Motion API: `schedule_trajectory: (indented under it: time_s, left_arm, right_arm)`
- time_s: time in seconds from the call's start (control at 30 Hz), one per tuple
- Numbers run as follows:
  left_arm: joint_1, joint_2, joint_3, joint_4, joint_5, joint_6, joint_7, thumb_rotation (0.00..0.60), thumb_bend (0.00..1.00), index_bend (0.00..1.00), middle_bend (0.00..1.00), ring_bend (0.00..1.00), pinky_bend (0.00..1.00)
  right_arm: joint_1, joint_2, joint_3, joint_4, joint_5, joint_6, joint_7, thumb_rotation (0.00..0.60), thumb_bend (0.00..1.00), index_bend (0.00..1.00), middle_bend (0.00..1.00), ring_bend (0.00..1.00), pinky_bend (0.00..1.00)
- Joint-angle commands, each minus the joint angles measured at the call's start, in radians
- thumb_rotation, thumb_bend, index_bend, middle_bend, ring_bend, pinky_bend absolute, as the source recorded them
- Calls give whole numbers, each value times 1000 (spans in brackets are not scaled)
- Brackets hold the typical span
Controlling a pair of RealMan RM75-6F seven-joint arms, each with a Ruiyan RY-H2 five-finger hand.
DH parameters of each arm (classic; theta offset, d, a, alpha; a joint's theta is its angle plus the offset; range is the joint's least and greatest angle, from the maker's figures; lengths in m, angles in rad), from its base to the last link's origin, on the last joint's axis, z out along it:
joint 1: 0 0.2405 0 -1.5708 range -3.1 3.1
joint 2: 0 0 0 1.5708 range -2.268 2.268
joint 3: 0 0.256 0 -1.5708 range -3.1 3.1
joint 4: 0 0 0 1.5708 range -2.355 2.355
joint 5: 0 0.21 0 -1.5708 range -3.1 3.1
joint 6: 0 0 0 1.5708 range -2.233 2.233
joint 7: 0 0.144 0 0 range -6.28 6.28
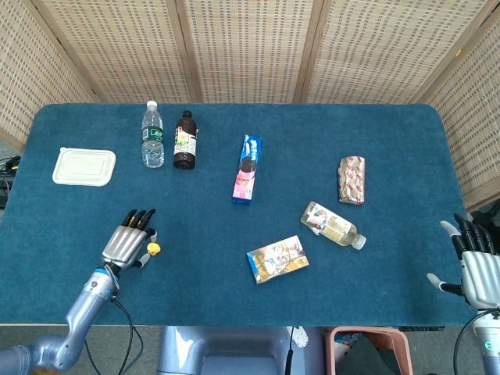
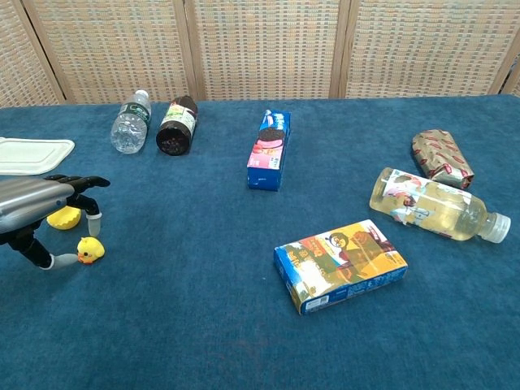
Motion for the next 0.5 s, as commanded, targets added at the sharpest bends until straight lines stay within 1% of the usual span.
schedule_trajectory:
  time_s: [0.03, 0.1, 0.27, 0.5]
  left_arm:
    - [-4, -6, 3, 6, -15, 1, 15, 600, 314, 433, 0, 0, 0]
    - [-6, -10, 4, 8, -22, -2, 18, 600, 318, 444, 0, 0, 0]
    - [-13, -16, 7, 15, -37, -10, 13, 600, 347, 507, 0, 0, 0]
    - [-17, -12, 6, 14, -42, -1, 1, 600, 349, 512, 0, 0, 0]
  right_arm:
    - [1, 0, 0, 1, 1, -1, 1, 600, 0, 0, 0, 0, 0]
    - [1, 0, 0, 1, 1, -2, 2, 600, 0, 0, 0, 0, 0]
    - [1, 0, 1, 3, 5, -4, 7, 600, 0, 0, 0, 0, 0]
    - [2, 0, 2, 5, 6, -5, 11, 600, 0, 0, 0, 0, 0]
